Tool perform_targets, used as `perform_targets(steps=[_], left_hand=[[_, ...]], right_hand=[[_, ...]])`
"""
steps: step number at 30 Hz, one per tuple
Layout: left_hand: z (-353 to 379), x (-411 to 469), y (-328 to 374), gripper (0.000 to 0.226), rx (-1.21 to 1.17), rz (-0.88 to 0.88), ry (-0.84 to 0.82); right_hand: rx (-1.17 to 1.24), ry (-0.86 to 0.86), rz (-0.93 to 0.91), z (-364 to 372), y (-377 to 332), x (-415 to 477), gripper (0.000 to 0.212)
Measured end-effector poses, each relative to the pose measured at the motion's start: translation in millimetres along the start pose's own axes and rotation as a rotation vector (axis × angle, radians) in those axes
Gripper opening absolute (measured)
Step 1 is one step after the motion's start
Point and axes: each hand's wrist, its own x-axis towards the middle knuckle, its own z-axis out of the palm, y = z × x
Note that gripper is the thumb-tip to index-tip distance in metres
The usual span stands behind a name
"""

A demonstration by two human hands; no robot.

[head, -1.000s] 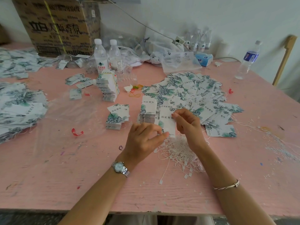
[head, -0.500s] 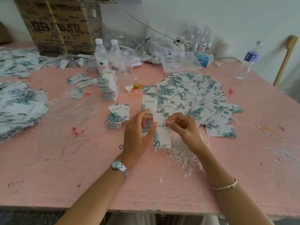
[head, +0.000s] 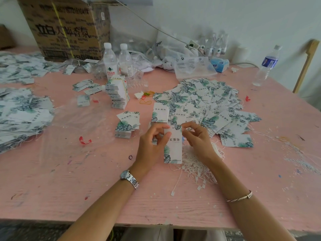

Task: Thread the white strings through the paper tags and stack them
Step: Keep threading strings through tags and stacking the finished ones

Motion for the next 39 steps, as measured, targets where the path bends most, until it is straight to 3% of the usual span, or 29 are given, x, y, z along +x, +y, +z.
perform_targets(steps=[18,23,28,35,39], left_hand=[[2.6,1.1,-2.3,0.021,0.028,-0.012,-0.117],[-0.7,3.5,0.0,0.015,0.178,0.201,-0.049],[-2.8,3.2,-0.9,0.016,0.288,0.303,0.061],[-1.9,2.1,5.2,0.018,0.331,0.315,0.113],[-2.9,2.5,4.8,0.017,0.318,0.295,0.130]], right_hand=[[0.022,-0.124,0.031,-2.8,0.5,-0.4,0.016],[0.002,-0.183,0.020,-3.6,2.2,0.1,0.018],[0.019,-0.264,-0.021,-2.5,2.4,0.9,0.026],[0.032,-0.249,-0.009,1.4,0.2,0.4,0.017],[0.004,-0.172,0.071,0.0,3.8,2.8,0.025]])
